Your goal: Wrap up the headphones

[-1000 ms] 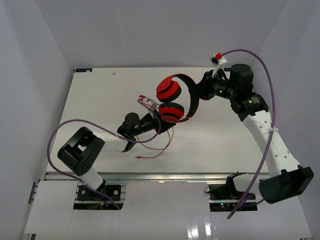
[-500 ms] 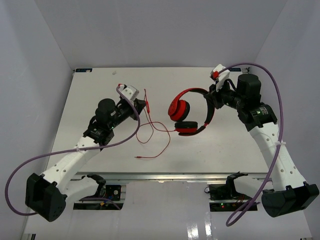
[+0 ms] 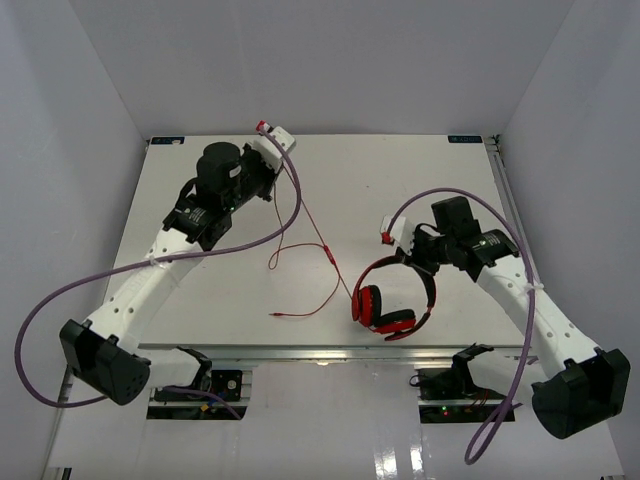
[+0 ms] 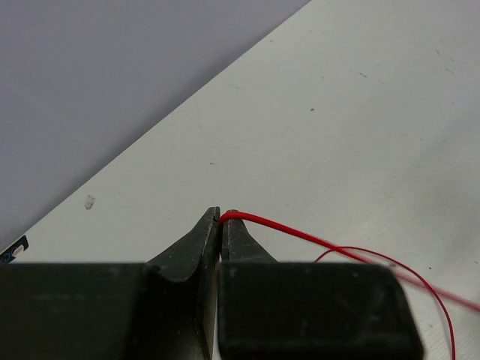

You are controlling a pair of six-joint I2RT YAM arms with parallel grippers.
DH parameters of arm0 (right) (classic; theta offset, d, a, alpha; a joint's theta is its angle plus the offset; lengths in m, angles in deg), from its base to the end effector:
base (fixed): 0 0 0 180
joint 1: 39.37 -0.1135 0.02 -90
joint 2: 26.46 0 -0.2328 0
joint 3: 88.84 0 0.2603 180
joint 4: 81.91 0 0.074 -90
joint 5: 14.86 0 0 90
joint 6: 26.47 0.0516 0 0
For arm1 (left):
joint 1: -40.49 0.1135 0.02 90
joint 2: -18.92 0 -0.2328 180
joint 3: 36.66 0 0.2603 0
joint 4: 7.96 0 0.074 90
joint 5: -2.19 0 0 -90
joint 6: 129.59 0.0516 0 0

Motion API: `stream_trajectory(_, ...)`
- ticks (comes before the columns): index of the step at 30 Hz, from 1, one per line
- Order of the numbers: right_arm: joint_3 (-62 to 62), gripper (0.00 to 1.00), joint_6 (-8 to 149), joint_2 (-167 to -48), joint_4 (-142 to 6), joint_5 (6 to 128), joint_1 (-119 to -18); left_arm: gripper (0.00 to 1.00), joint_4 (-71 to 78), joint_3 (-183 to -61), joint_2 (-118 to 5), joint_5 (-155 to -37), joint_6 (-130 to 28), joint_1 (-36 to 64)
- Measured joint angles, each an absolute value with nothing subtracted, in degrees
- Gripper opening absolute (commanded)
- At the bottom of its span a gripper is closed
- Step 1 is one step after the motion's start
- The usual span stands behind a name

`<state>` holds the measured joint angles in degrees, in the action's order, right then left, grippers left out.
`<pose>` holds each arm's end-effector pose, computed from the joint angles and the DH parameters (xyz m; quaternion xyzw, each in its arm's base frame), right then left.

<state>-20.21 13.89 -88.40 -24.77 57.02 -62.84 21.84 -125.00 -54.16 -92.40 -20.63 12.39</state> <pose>0.2205 0.1132 0.2544 -0.5963 0.7148 0.0687 0.3590 0.2846 -0.1566 0.3732 0.3380 0.7148 -0.0803 0.6070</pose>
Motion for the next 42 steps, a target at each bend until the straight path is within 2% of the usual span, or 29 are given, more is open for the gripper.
stream_trajectory(7,-22.9,0.08,16.8,-86.2,-29.5,61.5,-74.0,0.02,25.7,-133.7,-64.1,-95.9,-20.6,11.5)
stream_trajectory(17,-22.6,0.08,17.8,-83.3,-31.3,62.0,-77.1,0.02,27.6,-135.4,-65.3,-96.7,-20.5,11.5)
stream_trajectory(22,-18.5,0.08,17.1,-83.1,-28.9,56.9,-77.3,0.02,26.6,-134.2,-67.5,-98.3,-21.2,11.5)
stream_trajectory(32,-4.5,0.08,16.6,-85.4,-22.7,42.0,-74.5,0.04,21.2,-123.2,-70.6,-103.9,-25.2,11.5)
stream_trajectory(35,-2.0,0.08,18.2,-87.9,-21.9,37.2,-73.4,0.06,16.9,-119.9,-69.8,-106.8,-27.9,11.6)
stream_trajectory(42,-0.3,0.08,29.7,-93.2,-25.4,24.5,-71.2,0.12,-3.7,-108.4,-65.8,-114.6,-40.7,12.2)
